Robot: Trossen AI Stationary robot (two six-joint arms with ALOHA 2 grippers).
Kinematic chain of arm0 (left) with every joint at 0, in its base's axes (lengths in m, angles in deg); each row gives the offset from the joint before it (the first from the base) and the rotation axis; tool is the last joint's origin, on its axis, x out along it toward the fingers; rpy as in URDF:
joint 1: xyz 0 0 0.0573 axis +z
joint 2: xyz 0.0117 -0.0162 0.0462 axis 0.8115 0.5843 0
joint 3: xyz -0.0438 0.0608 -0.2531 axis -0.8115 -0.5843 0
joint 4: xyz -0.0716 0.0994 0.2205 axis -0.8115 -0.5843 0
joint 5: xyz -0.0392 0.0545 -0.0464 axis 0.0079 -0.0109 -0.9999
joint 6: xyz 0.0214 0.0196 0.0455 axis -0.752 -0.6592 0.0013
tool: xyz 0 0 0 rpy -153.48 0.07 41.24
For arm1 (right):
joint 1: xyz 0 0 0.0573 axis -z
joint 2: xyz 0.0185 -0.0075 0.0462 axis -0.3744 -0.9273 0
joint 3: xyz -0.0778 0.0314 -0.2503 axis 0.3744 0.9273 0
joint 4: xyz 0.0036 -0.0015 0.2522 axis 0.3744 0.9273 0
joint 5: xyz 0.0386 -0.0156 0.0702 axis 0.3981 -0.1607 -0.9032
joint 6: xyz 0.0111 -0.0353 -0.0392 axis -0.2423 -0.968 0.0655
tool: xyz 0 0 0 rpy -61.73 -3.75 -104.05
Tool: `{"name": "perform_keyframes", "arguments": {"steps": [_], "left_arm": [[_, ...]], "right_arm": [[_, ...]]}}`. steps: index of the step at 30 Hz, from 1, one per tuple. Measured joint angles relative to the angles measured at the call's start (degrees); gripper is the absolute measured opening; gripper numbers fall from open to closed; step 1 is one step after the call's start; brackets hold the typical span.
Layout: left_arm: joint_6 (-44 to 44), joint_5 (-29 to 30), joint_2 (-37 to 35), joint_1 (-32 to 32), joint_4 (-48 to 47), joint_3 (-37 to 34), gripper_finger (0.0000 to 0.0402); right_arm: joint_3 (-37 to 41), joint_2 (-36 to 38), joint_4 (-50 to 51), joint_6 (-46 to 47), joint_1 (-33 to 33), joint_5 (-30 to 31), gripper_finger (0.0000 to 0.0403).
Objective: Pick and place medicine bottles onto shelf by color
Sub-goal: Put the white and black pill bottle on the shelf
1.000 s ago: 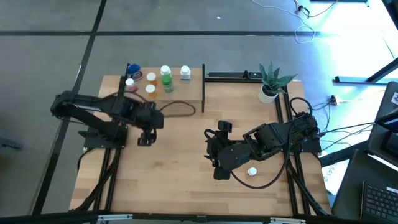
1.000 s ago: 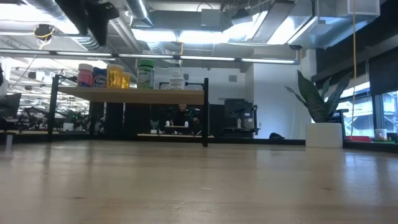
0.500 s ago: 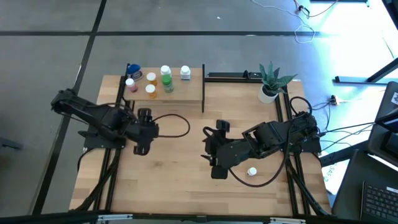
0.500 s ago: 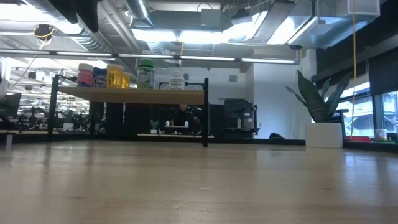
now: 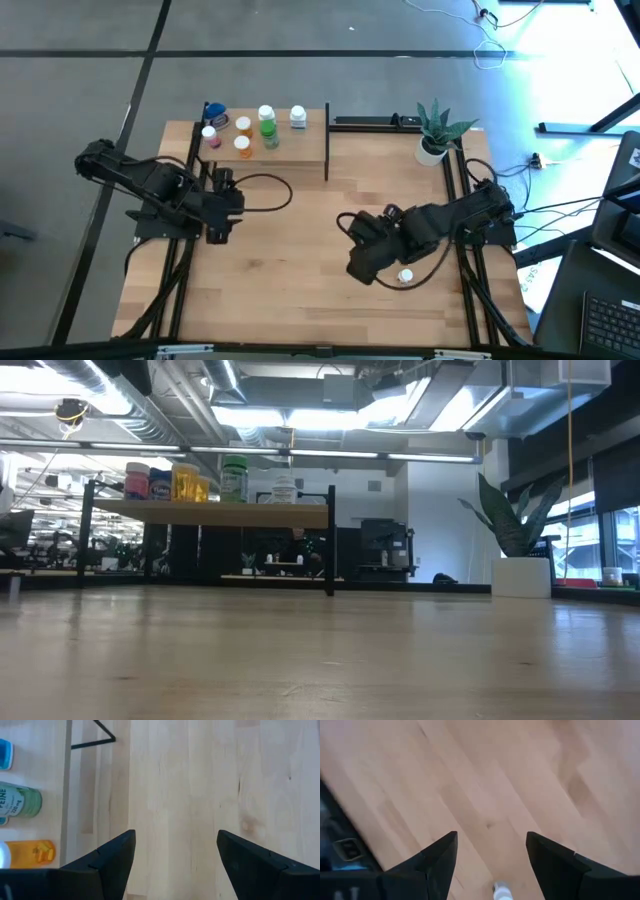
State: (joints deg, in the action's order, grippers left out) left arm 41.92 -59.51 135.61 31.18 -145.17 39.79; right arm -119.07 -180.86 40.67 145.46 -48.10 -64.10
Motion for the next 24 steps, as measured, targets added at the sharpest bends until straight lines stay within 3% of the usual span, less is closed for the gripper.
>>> {"name": "perform_keyframes", "arguments": {"steps": [15, 24], "left_arm": [[0.31, 0.51, -0.57, -2.93, 0.41, -0.02, 0.0275], [0.44, 0.51, -0.57, -2.91, 0.41, -0.02, 0.0275]], "right_arm": [[25.99, 1.60, -0.61, 11.80, 4.15, -24.91, 0.0239], [36.74, 1.60, -6.06, 13.00, 3.32, -34.58, 0.0239]]}}
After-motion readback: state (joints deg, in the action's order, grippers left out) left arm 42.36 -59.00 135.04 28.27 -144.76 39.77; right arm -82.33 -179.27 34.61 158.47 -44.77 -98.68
